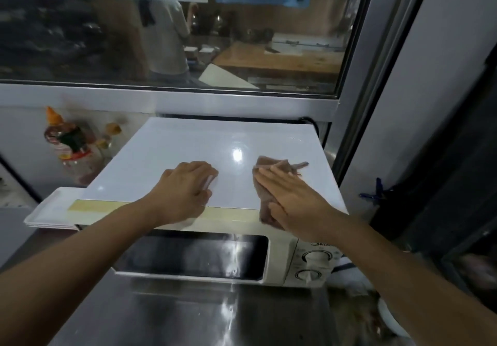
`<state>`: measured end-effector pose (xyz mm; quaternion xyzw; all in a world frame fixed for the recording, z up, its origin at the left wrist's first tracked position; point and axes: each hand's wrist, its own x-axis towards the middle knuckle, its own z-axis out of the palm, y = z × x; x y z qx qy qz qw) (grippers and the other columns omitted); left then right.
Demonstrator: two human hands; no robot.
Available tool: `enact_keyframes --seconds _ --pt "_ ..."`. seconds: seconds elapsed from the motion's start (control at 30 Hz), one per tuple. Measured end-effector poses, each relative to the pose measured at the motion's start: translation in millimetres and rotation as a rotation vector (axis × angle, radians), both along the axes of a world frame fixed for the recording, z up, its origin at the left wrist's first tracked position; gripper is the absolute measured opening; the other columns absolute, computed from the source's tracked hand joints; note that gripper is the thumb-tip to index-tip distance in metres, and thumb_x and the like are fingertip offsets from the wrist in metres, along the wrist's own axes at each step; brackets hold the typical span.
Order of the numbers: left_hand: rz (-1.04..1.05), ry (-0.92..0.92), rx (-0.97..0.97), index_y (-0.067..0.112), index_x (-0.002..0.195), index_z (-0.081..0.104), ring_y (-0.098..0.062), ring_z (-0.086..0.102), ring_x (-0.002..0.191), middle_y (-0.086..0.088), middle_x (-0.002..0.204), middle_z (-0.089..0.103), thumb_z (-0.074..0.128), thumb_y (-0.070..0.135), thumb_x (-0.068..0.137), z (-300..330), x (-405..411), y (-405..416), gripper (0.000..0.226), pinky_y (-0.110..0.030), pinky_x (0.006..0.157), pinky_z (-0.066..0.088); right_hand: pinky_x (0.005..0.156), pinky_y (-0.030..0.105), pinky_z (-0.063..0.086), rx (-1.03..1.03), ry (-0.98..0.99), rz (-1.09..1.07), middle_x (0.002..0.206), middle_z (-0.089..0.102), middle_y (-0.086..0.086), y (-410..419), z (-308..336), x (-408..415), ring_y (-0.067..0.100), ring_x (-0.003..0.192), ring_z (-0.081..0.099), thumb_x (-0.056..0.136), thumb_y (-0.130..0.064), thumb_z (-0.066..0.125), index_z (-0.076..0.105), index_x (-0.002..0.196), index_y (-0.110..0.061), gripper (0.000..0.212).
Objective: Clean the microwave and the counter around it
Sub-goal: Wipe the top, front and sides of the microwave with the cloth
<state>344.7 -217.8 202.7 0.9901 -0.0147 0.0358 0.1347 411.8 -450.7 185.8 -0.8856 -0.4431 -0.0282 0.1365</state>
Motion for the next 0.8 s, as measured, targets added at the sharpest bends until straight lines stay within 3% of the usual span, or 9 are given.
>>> enact_keyframes --seconds 0.07,0.13,0.27,0.37,0.47,0.57,0.63,0.7,0.8 --pt "0.026 -0.015 0.012 0.016 0.129 0.05 -0.025 0.043 0.121 0.002 0.136 0.047 0.052 0.019 0.09 3 -5 13 0.039 -0.043 0.099 0.038 0.114 0.025 0.005 0.018 0.117 0.027 0.157 0.015 -0.005 -1 3 6 0.01 0.143 0.01 0.087 -0.031 0.027 0.017 0.149 -0.023 0.063" --pt "0.072 -0.03 0.018 0.017 0.127 0.051 -0.025 0.044 0.121 0.001 0.136 0.049 0.052 0.02 0.091 5 -12 32 0.037 -0.043 0.099 0.038 0.114 0.038 0.018 -0.015 0.159 -0.086 0.157 0.007 -0.008 -1 4 29 0.016 0.143 0.008 0.093 -0.034 0.032 0.012 0.148 -0.024 0.06" --pt "0.167 -0.006 0.053 0.02 0.123 0.053 -0.024 0.044 0.119 0.003 0.133 0.051 0.047 0.027 0.092 5 -25 74 0.032 -0.045 0.098 0.038 0.117 0.045 0.01 -0.168 0.02 -0.288 0.156 0.006 0.01 43 9 62 0.026 0.144 0.002 0.096 -0.029 0.03 0.019 0.143 -0.006 0.053" --pt "0.153 -0.006 0.099 0.023 0.126 0.049 -0.023 0.043 0.121 0.005 0.136 0.047 0.045 0.028 0.093 1 -32 91 0.034 -0.045 0.098 0.037 0.118 0.038 0.002 -0.096 0.034 -0.077 0.156 0.01 0.013 106 2 26 0.023 0.144 0.002 0.094 -0.025 0.032 0.022 0.143 -0.004 0.054" --pt "0.106 -0.022 0.107 0.023 0.131 0.046 -0.024 0.039 0.128 0.005 0.141 0.043 0.046 0.031 0.093 -2 -35 97 0.039 -0.045 0.102 0.034 0.119 0.033 -0.006 -0.069 -0.008 0.156 0.159 0.004 0.011 151 -7 -26 0.02 0.146 -0.003 0.088 -0.032 0.02 0.015 0.149 -0.006 0.066" --pt "0.093 -0.041 0.119 0.022 0.125 0.051 -0.023 0.043 0.124 0.005 0.135 0.048 0.048 0.032 0.091 -2 -41 115 0.035 -0.045 0.1 0.036 0.109 0.01 -0.011 0.052 -0.005 0.219 0.153 0.025 0.015 150 4 -21 0.022 0.143 0.014 0.092 -0.015 0.034 0.035 0.141 0.0 0.051" --pt "0.125 -0.055 0.116 0.019 0.119 0.054 -0.022 0.046 0.119 0.004 0.129 0.052 0.048 0.031 0.091 -1 -46 133 0.031 -0.045 0.1 0.037 0.108 0.014 0.001 0.104 0.085 0.06 0.15 0.028 0.015 135 12 4 0.026 0.141 0.019 0.088 -0.002 0.044 0.043 0.134 0.0 0.046" --pt "0.152 -0.058 0.084 0.018 0.119 0.055 -0.023 0.047 0.119 0.002 0.129 0.053 0.049 0.03 0.091 -1 -51 149 0.031 -0.047 0.101 0.038 0.111 0.027 0.011 0.039 0.137 -0.191 0.157 0.015 0.01 125 15 30 0.025 0.144 0.011 0.092 -0.007 0.04 0.033 0.14 -0.004 0.049" --pt "0.121 -0.04 0.027 0.018 0.126 0.052 -0.024 0.044 0.123 0.002 0.133 0.05 0.051 0.03 0.091 -2 -54 159 0.038 -0.046 0.101 0.038 0.115 0.03 0.005 -0.04 0.09 -0.29 0.157 0.011 0.012 151 14 25 0.022 0.145 0.008 0.096 -0.013 0.03 0.023 0.145 -0.004 0.051"
